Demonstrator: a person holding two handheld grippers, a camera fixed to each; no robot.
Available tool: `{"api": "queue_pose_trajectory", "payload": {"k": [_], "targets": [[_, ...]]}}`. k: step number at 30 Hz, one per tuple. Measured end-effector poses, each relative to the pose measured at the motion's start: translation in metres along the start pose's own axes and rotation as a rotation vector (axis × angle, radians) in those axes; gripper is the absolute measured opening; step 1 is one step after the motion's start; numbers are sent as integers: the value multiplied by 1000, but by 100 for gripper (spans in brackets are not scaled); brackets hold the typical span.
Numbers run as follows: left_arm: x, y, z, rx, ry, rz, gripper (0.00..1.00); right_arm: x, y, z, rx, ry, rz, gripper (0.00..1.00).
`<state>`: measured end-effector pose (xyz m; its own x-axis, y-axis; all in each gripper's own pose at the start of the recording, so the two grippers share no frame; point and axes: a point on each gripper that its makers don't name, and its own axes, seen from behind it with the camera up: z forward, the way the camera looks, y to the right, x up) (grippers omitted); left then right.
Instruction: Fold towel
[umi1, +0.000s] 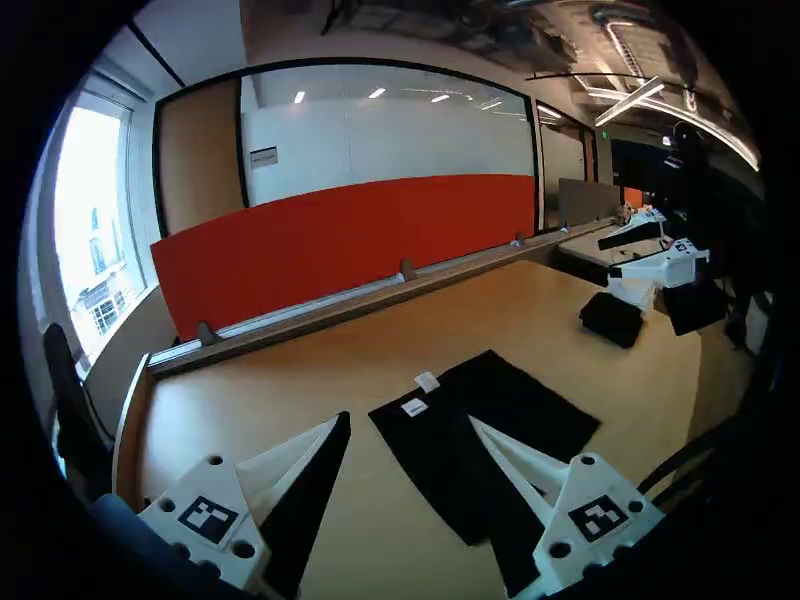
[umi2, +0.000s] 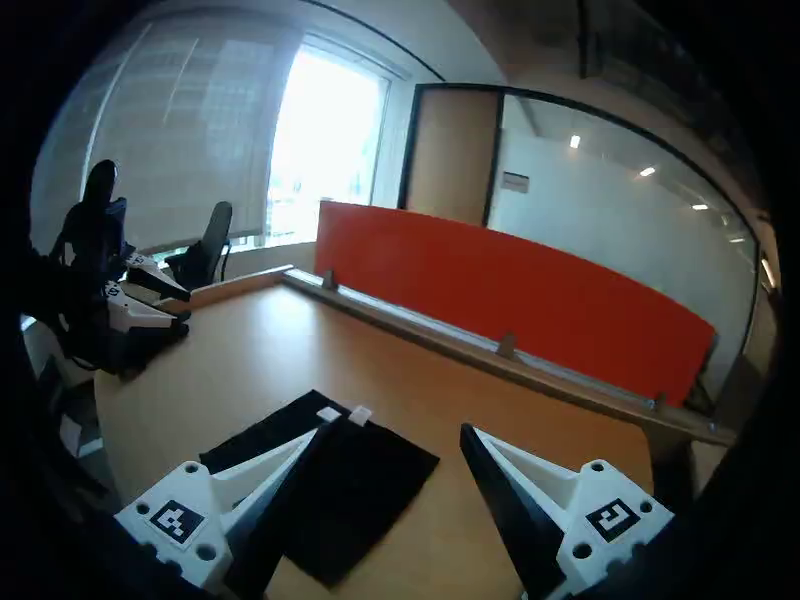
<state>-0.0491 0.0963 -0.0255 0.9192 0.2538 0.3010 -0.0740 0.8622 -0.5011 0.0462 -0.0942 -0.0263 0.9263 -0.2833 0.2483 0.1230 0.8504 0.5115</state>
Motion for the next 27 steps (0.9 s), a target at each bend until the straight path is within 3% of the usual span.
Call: {"api": "queue_pose_trajectory", "payload": {"k": [13,27], "targets": [[-47,28,17,-53,-56,4,76,-62,-17,14,37,-94,-6,100],[-111,47,38,-102,-152,26,76,-126,-36,34,79,-191,-6,100]]}}
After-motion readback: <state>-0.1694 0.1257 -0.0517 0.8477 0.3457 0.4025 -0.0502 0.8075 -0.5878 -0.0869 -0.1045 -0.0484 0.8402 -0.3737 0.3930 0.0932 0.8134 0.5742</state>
